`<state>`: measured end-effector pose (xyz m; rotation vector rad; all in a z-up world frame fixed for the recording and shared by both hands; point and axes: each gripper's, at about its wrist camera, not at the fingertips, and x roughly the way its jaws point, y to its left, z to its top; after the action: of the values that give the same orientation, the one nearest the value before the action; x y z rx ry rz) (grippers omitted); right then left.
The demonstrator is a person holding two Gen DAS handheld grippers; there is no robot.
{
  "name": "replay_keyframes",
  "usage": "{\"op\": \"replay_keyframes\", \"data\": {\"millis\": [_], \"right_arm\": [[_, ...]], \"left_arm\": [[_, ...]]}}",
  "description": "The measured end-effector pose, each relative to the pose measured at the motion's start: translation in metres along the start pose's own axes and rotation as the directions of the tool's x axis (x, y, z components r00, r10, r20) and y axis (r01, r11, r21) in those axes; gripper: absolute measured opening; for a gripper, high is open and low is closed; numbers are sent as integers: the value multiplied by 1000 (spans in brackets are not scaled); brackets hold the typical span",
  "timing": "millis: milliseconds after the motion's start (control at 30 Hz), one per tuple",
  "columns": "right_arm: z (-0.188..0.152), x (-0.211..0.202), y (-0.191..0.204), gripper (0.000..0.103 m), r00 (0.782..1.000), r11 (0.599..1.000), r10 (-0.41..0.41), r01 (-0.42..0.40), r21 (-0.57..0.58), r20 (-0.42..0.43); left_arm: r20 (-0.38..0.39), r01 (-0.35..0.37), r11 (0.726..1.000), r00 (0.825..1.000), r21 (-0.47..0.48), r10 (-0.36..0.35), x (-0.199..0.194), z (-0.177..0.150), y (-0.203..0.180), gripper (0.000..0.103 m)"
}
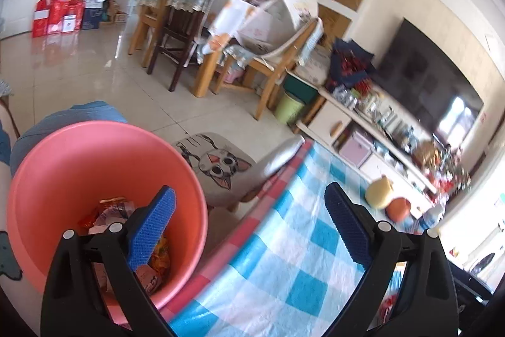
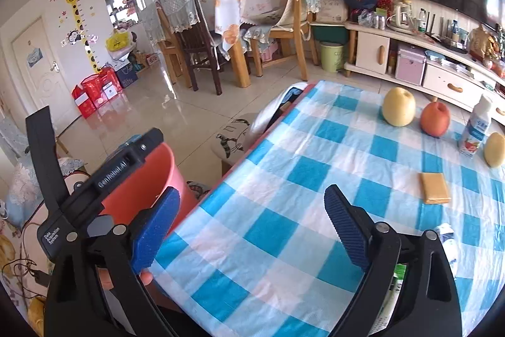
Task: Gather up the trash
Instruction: 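Return both tools from the bucket to the table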
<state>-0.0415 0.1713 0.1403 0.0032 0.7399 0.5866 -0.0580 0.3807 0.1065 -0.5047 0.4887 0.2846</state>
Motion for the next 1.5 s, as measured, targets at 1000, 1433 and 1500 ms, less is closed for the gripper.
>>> {"op": "replay_keyframes", "data": {"millis": [1000, 1433, 1500], "right_arm": [[-21, -79, -97, 92, 990, 991, -99, 89, 98, 100], [-37, -105, -185, 93, 980, 957, -186, 164, 240, 74], [-40, -106, -197, 93, 978, 951, -196, 174, 256, 65]], "left_arm": [[-150, 122, 946, 986, 301, -79, 6, -46, -98, 96], [-201, 176, 912, 974, 371, -107, 9, -66, -125, 96], [-210, 187, 903, 971, 388, -112, 9, -69, -131, 96]]}}
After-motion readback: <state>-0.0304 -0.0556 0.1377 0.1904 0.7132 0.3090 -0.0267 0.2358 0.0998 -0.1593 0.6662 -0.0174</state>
